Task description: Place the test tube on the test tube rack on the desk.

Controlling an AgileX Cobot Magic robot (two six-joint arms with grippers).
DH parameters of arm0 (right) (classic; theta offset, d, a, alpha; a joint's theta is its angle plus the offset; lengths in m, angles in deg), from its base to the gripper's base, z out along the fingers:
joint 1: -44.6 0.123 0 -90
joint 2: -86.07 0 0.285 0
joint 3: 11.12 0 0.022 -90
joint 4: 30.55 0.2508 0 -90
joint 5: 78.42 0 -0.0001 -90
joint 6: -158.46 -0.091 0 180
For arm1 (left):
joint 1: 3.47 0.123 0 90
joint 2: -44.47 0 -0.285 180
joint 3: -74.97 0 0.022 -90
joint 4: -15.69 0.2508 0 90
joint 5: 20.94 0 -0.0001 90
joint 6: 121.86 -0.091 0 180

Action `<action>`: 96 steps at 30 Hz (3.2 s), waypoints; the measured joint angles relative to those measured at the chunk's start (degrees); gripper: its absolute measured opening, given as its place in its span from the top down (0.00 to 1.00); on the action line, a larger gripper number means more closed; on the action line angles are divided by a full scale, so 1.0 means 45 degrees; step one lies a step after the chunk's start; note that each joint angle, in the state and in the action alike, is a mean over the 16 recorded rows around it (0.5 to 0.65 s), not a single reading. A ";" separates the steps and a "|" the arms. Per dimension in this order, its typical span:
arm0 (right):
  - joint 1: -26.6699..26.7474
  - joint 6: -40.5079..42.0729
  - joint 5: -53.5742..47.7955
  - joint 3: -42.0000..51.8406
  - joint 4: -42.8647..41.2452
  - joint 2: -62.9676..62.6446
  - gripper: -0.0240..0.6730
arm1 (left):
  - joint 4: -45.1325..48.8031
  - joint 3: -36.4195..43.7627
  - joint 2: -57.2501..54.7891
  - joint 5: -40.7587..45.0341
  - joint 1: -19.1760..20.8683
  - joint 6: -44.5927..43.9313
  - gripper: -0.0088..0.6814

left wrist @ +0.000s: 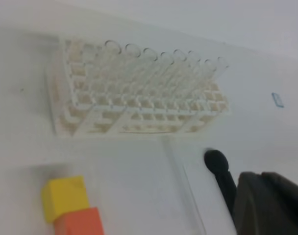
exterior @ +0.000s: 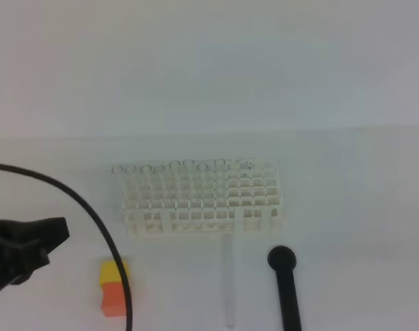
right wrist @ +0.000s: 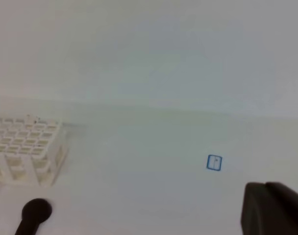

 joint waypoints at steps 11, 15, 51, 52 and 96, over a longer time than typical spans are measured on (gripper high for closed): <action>0.0000 0.0000 -0.0624 -0.0006 -0.0106 0.0467 0.97 | 0.2904 -0.1218 -0.3757 -0.2749 -0.5097 0.3280 0.99; 0.0000 0.0000 -0.0812 -0.0006 -0.0160 0.0645 0.97 | 0.5673 -0.1447 -0.5027 -0.3882 -0.7391 0.6652 0.99; 0.0000 0.0000 -0.1722 -0.0006 -0.0326 0.0821 0.97 | 1.3169 -0.5768 -1.3100 -0.1793 -1.0846 1.5585 0.41; 0.0000 0.0000 -0.1722 -0.0006 -0.0317 0.0821 0.97 | 1.3162 -0.5799 -1.3205 -0.1777 -1.0846 1.5584 0.41; 0.0000 0.0807 -0.0969 -0.0006 0.1543 0.0821 0.97 | 1.6310 -0.4962 -0.7237 -0.3781 -1.0895 1.7183 0.99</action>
